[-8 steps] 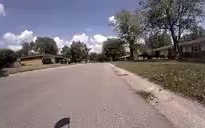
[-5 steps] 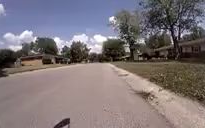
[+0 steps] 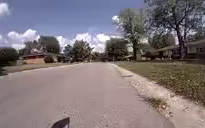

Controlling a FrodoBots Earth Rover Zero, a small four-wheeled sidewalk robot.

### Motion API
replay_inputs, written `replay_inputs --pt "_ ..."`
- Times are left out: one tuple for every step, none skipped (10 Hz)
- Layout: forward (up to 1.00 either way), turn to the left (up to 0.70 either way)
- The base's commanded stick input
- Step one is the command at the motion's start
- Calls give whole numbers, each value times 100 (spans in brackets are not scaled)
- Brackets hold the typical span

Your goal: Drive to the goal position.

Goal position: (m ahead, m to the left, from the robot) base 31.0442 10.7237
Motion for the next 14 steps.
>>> replay_inputs --pt "100 0" --pt "100 2" --pt "100 30" --pt "100 40" --pt "100 40" --pt "100 40" --pt "100 40" --pt "100 40" --pt "100 38" --pt "100 33" --pt "100 18" --pt "100 0" --pt "100 0" --pt "100 0"
